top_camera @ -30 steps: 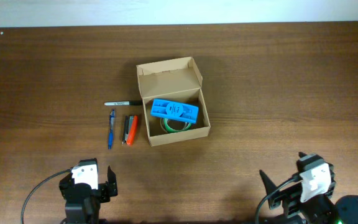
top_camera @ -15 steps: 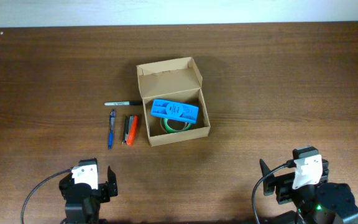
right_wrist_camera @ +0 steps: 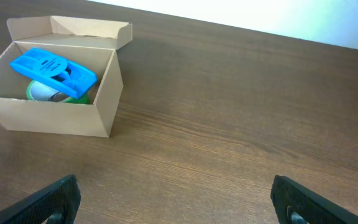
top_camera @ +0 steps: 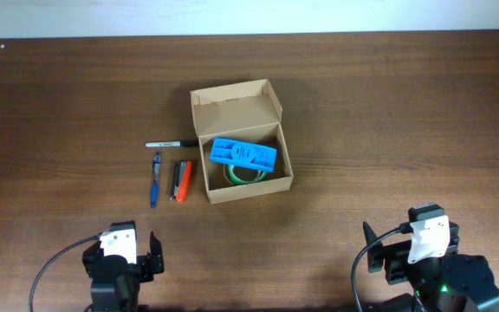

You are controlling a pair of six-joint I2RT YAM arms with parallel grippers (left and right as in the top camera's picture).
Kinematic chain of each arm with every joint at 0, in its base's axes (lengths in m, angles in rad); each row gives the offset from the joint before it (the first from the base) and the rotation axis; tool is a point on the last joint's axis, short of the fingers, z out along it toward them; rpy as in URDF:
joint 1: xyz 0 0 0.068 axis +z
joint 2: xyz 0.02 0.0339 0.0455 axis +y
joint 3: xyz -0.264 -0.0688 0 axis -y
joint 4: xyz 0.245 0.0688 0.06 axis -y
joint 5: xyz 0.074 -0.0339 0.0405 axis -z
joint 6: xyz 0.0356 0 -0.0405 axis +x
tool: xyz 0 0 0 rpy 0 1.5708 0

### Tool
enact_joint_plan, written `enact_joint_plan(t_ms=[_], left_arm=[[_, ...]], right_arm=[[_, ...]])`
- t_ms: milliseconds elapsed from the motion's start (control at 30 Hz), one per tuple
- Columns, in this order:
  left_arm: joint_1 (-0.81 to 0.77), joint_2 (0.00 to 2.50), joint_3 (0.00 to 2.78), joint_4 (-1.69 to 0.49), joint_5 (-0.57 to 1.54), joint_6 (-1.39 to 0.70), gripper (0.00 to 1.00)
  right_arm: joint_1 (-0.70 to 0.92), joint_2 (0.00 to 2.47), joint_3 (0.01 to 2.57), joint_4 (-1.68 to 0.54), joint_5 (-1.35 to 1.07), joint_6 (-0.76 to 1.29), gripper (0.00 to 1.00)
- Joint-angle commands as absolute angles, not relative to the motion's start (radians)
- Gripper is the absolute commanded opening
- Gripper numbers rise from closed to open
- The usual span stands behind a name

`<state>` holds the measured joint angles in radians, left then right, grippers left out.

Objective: Pack container
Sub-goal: 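Reach the left gripper to the red stapler and grasp it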

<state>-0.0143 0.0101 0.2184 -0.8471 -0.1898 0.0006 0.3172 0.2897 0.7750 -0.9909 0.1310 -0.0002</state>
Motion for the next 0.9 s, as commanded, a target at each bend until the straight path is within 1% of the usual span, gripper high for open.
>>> enact_joint_plan(t_ms=[0,167,267,400,467,633,867], left_arm=[[-0.009,0.006,0.21,-0.845,-0.179,0.016,1.0],[-0.009,0.006,0.21,-0.844,-0.179,0.016,0.99],[-0.011,0.056,0.234,-0.787,-0.147,0.015,1.0],[-0.011,0.279,0.375,-0.671,-0.081,0.015,0.99],[-0.011,0.386,0.451,-0.664,-0.036,0.015,1.0],[-0.011,0.742,0.718,-0.654,0.097,0.015,1.0],[-0.011,1.085,0.965,-0.655,0.138,0.015,1.0]], right_arm=[[0.311,0.285,0.774,-0.992,0.147,0.009,0.99],[0.311,0.285,0.774,-0.992,0.147,0.009,0.99],[0.311,0.285,0.774,-0.992,0.147,0.009,0.99],[0.311,0.285,0.774,-0.992,0.147,0.009,0.99],[0.311,0.285,0.774,-0.992,0.147,0.009,0.99],[0.311,0.285,0.774,-0.992,0.147,0.009,0.99],[0.311,0.285,0.774,-0.992,0.147,0.009,0.99]])
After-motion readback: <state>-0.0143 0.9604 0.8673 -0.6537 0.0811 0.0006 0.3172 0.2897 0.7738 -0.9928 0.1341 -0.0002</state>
